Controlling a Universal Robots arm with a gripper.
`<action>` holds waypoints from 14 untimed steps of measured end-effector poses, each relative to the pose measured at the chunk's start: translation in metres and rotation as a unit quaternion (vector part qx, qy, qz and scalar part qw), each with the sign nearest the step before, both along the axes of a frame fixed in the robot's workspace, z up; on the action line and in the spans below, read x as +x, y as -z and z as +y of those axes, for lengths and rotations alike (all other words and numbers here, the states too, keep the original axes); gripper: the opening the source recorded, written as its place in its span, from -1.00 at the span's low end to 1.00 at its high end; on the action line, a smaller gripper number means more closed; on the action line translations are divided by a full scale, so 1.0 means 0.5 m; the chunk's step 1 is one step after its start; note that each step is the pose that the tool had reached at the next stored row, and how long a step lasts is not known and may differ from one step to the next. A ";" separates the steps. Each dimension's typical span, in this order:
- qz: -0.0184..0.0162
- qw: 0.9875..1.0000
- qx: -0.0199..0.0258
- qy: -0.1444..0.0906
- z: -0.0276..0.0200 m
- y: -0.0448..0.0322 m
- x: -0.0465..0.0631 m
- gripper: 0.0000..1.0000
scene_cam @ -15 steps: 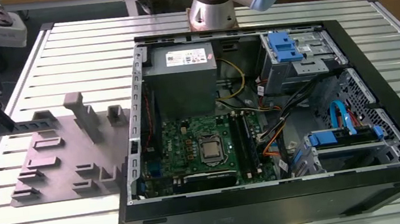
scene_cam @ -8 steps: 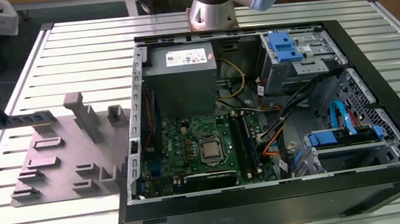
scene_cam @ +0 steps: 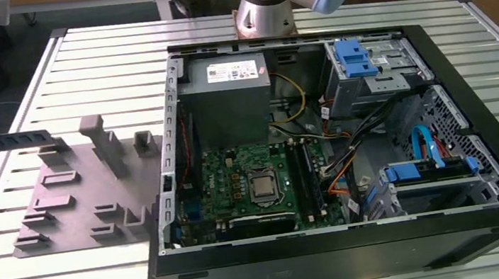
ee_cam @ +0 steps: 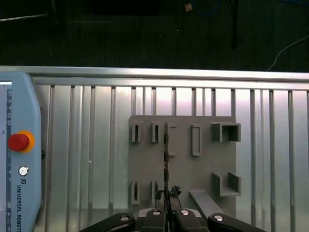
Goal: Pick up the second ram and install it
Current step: 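Pick up the second ram and move it above second insertion slot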
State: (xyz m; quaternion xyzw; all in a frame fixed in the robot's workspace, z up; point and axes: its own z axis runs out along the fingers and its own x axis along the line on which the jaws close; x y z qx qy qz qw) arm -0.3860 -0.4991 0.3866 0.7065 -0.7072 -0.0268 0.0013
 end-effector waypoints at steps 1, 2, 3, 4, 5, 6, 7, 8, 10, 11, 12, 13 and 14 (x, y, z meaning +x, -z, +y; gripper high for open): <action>0.000 1.000 0.000 0.000 0.0000 -0.005 0.000 -0.79; 0.000 1.000 0.000 0.000 0.0001 -0.010 0.000 -0.79; 0.000 1.000 0.000 0.000 0.0000 -0.016 0.000 -0.79; 0.000 1.000 0.000 0.000 0.0000 -0.020 0.000 -0.79; 0.000 1.000 0.000 0.000 0.0000 -0.025 0.000 -0.79; 0.000 1.000 0.000 0.000 0.0000 -0.028 0.000 -0.79; 0.000 1.000 0.001 0.000 0.0000 -0.032 0.000 -0.79; 0.000 1.000 0.001 0.000 0.0000 -0.035 0.000 -0.79; 0.000 1.000 0.001 0.000 0.0000 -0.041 0.000 -0.79; 0.000 1.000 0.001 0.000 0.0000 -0.042 0.000 -0.79; 0.000 1.000 0.001 0.000 0.0000 -0.042 0.000 -0.79; 0.000 1.000 0.001 0.000 0.0000 -0.042 0.000 -0.79; 0.000 1.000 0.001 0.000 0.0000 -0.042 0.000 -0.79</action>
